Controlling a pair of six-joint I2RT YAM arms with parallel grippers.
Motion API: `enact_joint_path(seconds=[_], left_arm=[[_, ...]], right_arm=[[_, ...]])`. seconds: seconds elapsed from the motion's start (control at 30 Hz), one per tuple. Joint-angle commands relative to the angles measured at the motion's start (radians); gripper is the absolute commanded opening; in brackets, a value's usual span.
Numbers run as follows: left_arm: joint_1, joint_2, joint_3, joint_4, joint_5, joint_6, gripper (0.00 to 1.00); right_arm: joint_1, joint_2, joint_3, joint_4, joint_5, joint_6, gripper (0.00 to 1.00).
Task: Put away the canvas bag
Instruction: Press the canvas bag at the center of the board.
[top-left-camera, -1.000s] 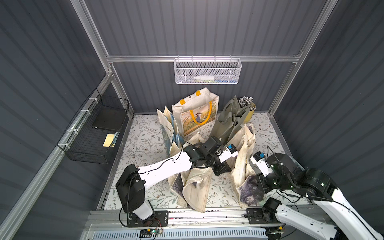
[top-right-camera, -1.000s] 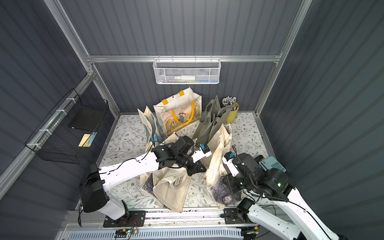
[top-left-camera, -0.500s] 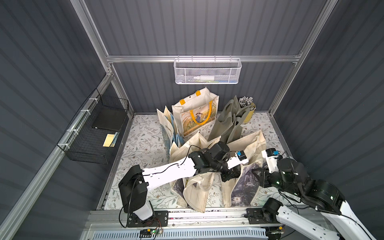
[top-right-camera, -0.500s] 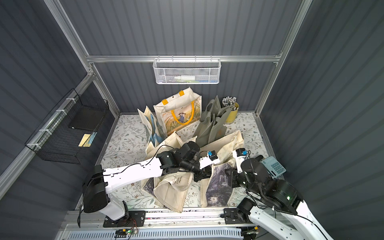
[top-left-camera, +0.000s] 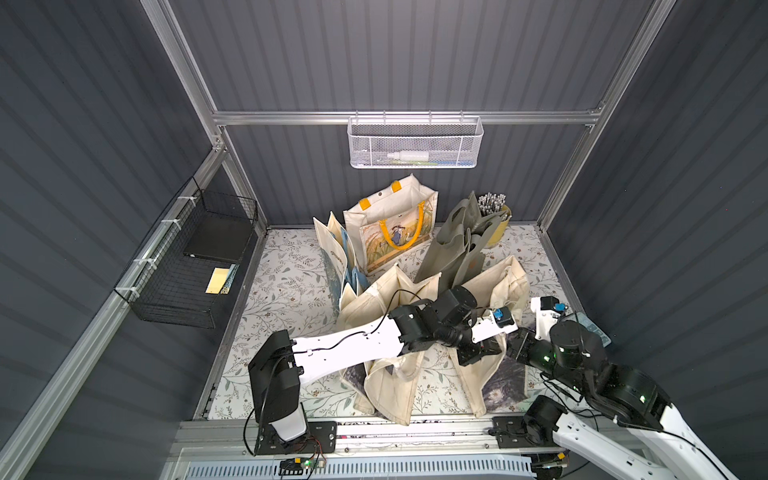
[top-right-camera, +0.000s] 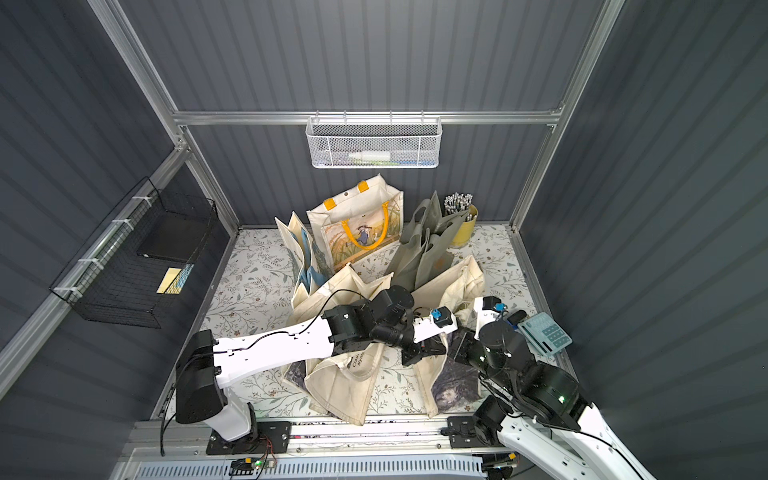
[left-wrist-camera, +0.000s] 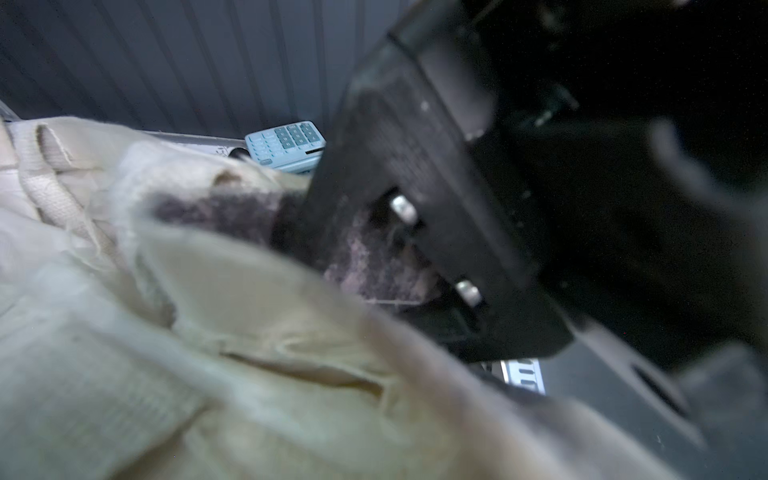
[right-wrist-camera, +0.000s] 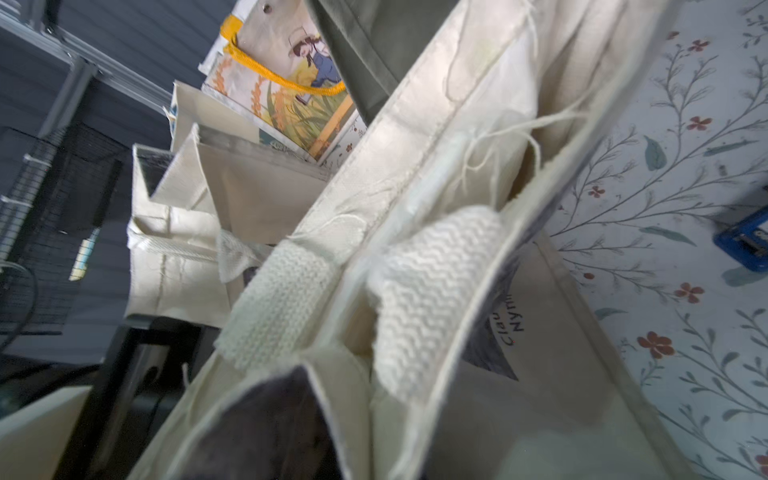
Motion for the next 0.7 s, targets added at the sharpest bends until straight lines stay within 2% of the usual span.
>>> enact_joint_path(seconds=[0.0,0.1,0.2,0.27,0.37,0.43,0.5,0.67], left_arm=[[-0.026,-0.005,-0.017,0.08,-0.092,0.024,0.17],[-0.026,-0.004,-0.016,0.105,-0.187,-0.01,0.18],[-0.027,0.011,0.011,0.067,-0.192,-0.01,0.2],[-0.028,-0.013,-0.038,0.099,-0.198,-0.006,0.21],[-0.029,-0.09,-0.189,0.204,-0.227,-0.025,0.23],[-0.027,-0.139,-0.261,0.259,-0.319,-0.071,0.25],[-0.027,-0.166,-0.288,0.283,-0.371,-0.072,0.35],[-0.027,-0.177,-0.28,0.242,-0.361,-0.056,0.37]], right_arm=[[0.003,0.001,0.013,0.175,0.017,0.075,0.0],[0.003,0.009,0.011,0.205,-0.014,0.093,0.0],[0.003,0.045,0.016,0.203,-0.049,0.089,0.0],[0.003,0.078,0.036,0.152,-0.04,0.074,0.0],[0.003,0.107,0.042,0.141,-0.08,0.007,0.0],[0.003,0.122,0.035,0.132,-0.109,-0.054,0.0],[0.003,0.123,0.029,0.138,-0.128,-0.104,0.02],[0.003,0.109,0.014,0.181,-0.169,-0.155,0.11]])
